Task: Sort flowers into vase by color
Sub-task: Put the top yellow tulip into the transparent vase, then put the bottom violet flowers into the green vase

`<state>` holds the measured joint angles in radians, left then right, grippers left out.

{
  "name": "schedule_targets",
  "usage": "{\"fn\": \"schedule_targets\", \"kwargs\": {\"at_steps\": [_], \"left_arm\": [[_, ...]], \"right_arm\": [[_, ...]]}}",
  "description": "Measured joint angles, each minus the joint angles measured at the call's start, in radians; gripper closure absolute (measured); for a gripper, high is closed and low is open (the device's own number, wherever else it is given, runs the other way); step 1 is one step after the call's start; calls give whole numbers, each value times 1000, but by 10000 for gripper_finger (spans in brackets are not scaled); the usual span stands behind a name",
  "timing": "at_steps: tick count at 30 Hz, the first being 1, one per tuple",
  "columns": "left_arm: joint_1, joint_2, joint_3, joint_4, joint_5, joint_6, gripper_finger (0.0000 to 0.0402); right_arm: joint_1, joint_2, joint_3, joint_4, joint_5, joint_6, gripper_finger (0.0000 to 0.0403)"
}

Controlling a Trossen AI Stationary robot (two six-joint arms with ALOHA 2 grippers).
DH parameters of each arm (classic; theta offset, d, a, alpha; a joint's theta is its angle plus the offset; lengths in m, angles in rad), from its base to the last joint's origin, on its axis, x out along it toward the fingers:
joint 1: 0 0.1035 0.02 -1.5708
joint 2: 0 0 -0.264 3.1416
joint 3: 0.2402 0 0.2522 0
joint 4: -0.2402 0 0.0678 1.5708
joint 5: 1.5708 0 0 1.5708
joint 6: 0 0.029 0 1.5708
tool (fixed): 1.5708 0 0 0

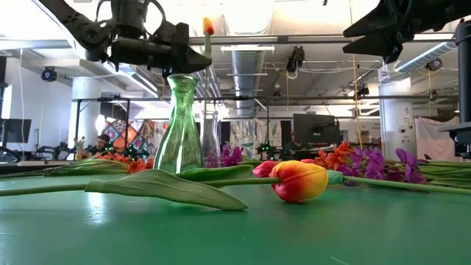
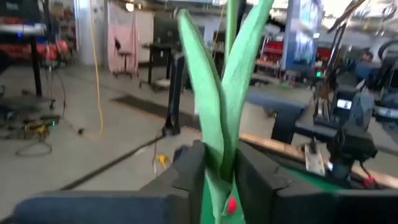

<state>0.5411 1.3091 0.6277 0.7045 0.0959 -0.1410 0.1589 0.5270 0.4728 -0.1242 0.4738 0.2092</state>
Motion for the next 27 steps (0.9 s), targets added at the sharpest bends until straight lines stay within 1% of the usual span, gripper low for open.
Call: {"fn": "schedule_targets", "kwargs": {"at_steps": [3, 7, 13, 19, 23, 25, 27], "left_arm": [[-1, -13, 0, -58, 0, 0, 281], [-3, -21, 0, -76, 0, -27, 232], [-3, -47, 0, -192, 0, -55, 178], [-3, -112, 44, -481, 0, -32, 153], [-5, -159, 113, -765, 0, -29, 150], [-15, -182, 140, -883, 0, -32, 150], [-31, -201, 153, -966, 1, -50, 150]], "right_arm": [[0, 0, 0, 0, 0, 0, 161], [0, 0, 0, 0, 0, -3, 161], [0, 0, 0, 0, 0, 18, 161], [0, 0, 0, 0, -1, 18, 161], [0, 0, 0, 0, -6, 16, 161], [0, 0, 0, 2, 24, 13, 161], [0, 0, 0, 2, 77, -4, 161]]}}
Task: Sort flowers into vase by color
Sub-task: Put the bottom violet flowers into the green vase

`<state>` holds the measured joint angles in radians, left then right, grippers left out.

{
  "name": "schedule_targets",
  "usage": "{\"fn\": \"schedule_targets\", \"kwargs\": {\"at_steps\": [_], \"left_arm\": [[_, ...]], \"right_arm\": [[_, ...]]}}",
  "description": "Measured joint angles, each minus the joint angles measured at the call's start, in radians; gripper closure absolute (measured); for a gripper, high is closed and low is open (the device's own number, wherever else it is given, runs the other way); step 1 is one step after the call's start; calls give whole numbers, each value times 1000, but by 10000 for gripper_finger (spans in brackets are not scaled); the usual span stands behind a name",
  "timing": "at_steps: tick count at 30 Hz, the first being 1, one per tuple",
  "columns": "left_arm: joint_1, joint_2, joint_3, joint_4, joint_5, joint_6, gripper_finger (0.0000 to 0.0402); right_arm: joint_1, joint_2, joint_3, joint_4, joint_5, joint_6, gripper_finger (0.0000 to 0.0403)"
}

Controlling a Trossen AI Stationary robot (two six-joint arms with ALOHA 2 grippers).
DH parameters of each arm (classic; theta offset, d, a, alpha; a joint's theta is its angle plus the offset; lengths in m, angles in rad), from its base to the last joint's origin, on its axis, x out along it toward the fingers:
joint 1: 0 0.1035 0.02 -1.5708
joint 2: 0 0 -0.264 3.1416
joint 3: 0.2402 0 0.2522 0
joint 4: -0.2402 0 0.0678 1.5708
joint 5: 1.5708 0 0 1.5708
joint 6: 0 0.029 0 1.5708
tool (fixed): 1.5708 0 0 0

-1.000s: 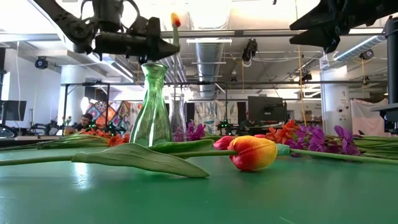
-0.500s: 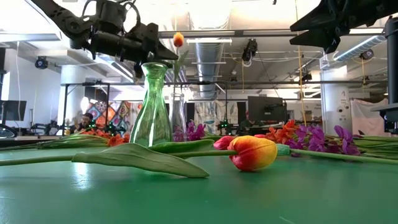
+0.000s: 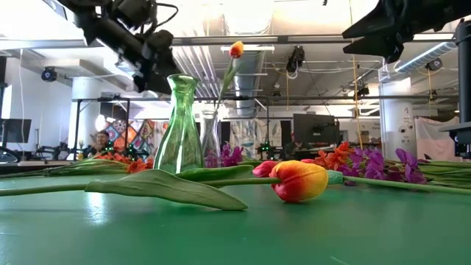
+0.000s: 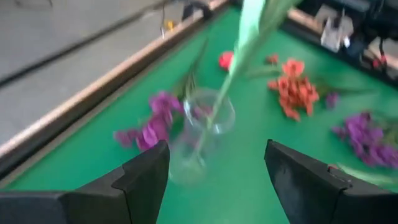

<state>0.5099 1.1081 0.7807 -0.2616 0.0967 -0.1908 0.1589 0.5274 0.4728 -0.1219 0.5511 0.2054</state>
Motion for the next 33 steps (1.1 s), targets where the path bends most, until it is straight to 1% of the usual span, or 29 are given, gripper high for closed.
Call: {"fn": "schedule_targets", "kwargs": {"at_steps": [4, 7, 11, 16, 19, 23, 26, 29, 33], "left_arm": [[-55, -49, 9, -139, 0, -58, 150], [-111, -87, 10, -272, 0, -125, 150], [-175, -134, 4, -390, 0, -230, 150], [-239, -162, -1, -468, -3, -358, 150], [-285, -162, -13, -472, -10, -387, 150], [-357, -154, -16, -471, -59, -431, 150], [-407, -152, -16, -470, -101, -446, 150], [-437, -153, -13, -471, -119, -455, 150], [-462, -155, -11, -472, -125, -456, 150]], "right_arm": [[0, 0, 0, -1, 78, -7, 161], [0, 16, 0, 0, 79, 17, 161], [0, 70, 10, -22, 76, 60, 161], [0, 165, 100, -194, -30, 186, 161], [0, 227, 168, -326, -132, 247, 161], [0, 305, 277, -508, -262, 308, 161], [0, 356, 343, -628, -315, 340, 161], [0, 395, 381, -717, -358, 385, 161], [0, 434, 394, -771, -447, 444, 161]]}}
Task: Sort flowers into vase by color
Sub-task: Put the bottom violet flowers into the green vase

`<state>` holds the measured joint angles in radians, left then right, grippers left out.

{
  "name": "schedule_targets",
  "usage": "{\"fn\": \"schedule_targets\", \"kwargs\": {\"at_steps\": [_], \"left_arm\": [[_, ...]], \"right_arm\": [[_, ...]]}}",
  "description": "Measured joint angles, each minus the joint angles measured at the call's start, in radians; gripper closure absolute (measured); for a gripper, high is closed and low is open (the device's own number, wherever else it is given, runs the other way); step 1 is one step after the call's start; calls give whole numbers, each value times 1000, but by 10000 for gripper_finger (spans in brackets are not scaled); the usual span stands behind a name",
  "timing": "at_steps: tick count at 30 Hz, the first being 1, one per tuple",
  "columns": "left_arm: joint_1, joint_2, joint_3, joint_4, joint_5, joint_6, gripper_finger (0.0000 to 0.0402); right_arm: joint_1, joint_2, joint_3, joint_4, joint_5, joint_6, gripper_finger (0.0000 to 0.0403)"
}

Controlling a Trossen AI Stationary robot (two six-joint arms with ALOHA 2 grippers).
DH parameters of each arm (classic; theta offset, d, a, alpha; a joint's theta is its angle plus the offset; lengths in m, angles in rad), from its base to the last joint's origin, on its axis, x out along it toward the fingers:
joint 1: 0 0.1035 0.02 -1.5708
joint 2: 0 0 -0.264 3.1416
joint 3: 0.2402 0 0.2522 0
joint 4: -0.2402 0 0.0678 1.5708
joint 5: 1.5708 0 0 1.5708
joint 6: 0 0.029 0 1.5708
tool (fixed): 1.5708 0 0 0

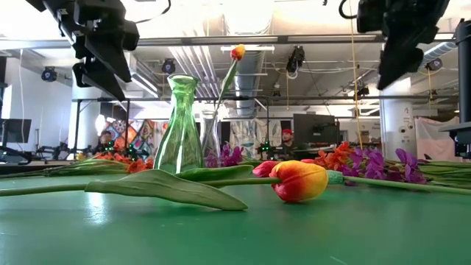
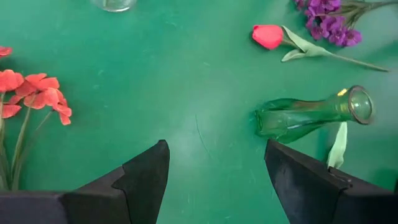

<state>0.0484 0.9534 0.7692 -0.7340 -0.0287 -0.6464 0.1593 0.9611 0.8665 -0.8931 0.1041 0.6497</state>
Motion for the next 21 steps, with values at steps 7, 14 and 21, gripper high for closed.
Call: {"fn": "schedule_targets", "kwargs": {"at_steps": [7, 14, 21], "left_arm": [[-13, 2, 0, 0, -41, 4, 150], [-13, 2, 0, 1, -96, 5, 150], [-19, 2, 0, 1, -96, -21, 150]], "right_arm": [[0, 53, -4, -21, -134, 103, 160], [13, 119, -5, -49, -160, 107, 130], [93, 190, -5, -52, -178, 119, 109]]}}
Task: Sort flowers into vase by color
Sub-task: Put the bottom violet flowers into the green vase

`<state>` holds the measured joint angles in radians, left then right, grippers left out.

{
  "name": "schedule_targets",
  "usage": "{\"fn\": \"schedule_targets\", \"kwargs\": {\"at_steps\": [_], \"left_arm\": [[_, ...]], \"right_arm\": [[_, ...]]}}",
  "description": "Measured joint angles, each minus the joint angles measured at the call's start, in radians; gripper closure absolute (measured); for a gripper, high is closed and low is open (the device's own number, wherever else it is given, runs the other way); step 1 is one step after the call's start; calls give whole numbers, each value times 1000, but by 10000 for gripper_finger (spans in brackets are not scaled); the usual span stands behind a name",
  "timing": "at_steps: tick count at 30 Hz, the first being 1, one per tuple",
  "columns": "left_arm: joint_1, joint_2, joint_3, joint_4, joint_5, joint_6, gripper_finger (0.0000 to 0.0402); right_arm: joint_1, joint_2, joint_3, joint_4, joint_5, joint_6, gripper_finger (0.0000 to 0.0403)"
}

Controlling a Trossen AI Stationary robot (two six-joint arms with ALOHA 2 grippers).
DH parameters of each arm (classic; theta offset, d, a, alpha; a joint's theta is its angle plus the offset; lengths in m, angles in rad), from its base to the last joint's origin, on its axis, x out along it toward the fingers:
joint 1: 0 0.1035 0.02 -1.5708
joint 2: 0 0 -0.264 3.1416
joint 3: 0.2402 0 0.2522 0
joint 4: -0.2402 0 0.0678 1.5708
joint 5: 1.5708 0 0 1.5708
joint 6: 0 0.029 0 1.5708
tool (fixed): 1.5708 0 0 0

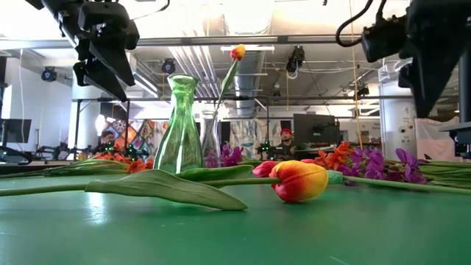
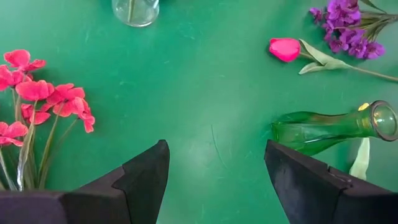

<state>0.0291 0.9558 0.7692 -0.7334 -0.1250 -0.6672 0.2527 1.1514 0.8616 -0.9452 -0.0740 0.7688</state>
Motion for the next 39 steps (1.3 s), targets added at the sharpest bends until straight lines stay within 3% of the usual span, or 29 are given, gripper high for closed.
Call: {"fn": "schedule_targets", "kwargs": {"at_steps": [7, 13, 21, 28, 33, 39], "left_arm": [[-45, 0, 0, 0, -16, -27, 150], [-152, 0, 0, 1, -87, -95, 150], [-328, 0, 0, 3, -229, -213, 150], [-379, 0, 0, 8, -297, -234, 150], [-382, 0, 1, 8, -336, -233, 150], [-384, 0, 1, 8, -340, -233, 150]], "right_arm": [[142, 103, 0, 3, -5, 102, 116], [219, 214, 0, 16, -5, 161, 105], [269, 334, 0, 61, 50, 174, 95], [271, 418, 3, 83, 50, 172, 98], [271, 427, 2, 99, 59, 177, 130], [272, 393, -2, 124, 115, 211, 209]]}}
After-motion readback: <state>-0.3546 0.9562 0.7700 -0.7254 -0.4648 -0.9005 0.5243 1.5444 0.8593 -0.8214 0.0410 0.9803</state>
